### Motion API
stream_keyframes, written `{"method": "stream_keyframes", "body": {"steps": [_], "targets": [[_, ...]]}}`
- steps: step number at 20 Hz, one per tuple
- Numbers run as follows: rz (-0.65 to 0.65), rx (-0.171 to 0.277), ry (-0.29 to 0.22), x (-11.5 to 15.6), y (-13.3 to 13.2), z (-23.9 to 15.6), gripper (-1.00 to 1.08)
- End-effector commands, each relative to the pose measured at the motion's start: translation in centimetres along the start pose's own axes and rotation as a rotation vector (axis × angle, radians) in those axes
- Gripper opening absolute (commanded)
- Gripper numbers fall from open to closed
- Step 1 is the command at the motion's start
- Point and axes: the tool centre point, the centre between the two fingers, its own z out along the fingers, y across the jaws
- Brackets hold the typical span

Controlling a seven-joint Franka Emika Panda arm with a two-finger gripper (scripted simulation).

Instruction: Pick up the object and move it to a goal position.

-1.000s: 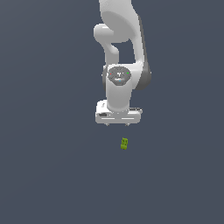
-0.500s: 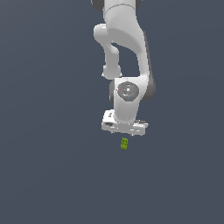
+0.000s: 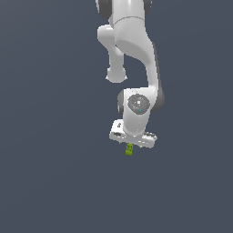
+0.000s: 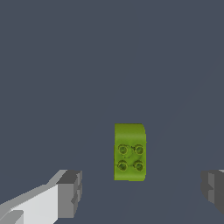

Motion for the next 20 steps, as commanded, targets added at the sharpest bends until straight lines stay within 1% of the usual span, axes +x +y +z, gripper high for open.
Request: {"method": "stream_keyframes", "body": {"steps": [1, 7, 15, 20], "targets": [[0.009, 0.0, 0.002, 0.1, -0.1, 0.2, 1.0], [0.005, 0.0, 0.001, 0.0, -0.1, 0.7, 1.0], [0.009, 0.0, 0.002, 0.0, -0.1, 4.4, 1.0], [0.009, 0.0, 0.002, 0.1, -0.1, 5.2, 1.0]]}}
